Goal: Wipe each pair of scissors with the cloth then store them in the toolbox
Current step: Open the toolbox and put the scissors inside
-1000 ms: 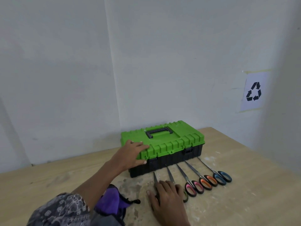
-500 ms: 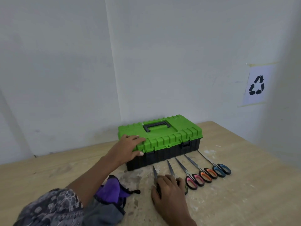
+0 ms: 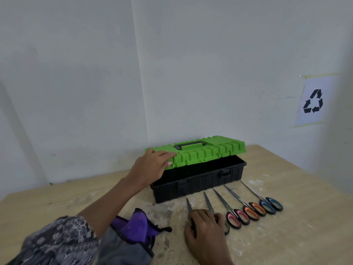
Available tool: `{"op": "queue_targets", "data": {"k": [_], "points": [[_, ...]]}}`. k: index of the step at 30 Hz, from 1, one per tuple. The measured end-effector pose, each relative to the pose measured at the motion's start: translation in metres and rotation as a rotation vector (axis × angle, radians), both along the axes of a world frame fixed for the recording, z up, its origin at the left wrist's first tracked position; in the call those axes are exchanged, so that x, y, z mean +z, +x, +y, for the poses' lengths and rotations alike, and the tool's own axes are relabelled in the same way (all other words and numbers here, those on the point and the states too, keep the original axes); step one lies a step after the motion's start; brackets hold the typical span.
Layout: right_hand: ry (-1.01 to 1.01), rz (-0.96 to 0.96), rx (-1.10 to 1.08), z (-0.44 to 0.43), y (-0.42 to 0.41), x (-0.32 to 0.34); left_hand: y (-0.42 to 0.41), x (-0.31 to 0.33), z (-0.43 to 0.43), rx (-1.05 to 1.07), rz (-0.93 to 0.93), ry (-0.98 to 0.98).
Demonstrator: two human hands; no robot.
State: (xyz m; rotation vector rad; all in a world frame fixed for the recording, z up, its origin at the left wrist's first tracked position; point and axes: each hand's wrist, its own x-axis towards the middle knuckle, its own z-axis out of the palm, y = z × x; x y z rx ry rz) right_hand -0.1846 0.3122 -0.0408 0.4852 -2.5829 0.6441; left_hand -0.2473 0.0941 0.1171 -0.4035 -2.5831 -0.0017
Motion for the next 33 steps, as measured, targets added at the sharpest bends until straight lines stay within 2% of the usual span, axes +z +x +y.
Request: {"op": "queue_targets", "data": {"k": [9, 14, 16, 20, 22, 24, 33], "points": [[-0.022, 0.023, -0.009, -0.002, -0.005, -0.002, -0.003, 0.006, -0.006, -0.033, 0.098, 0.005], [-0.026, 0.081, -0.022, -0.002, -0.005, -0.002, -0.001, -0.011, -0.023, -0.037, -0.116, 0.103], [-0.030, 0.103, -0.025, -0.002, -0.005, -0.001, -0.002, -0.016, -0.022, -0.077, -0.186, 0.044], [-0.026, 0.093, -0.032, -0.003, -0.005, -0.001, -0.005, -0.017, -0.002, -0.081, -0.165, -0.083], [-0.025, 0.084, -0.029, -0.003, -0.005, -0.001, -0.009, -0.016, 0.002, -0.007, -0.276, -0.094], [-0.023, 0.080, -0.026, -0.003, -0.006, -0.001, -0.010, -0.014, 0.003, -0.019, -0.347, -0.074], [-0.032, 0.090, -0.026, -0.003, -0.005, 0.001, -0.013, -0.009, -0.007, -0.101, -0.383, -0.065]]}}
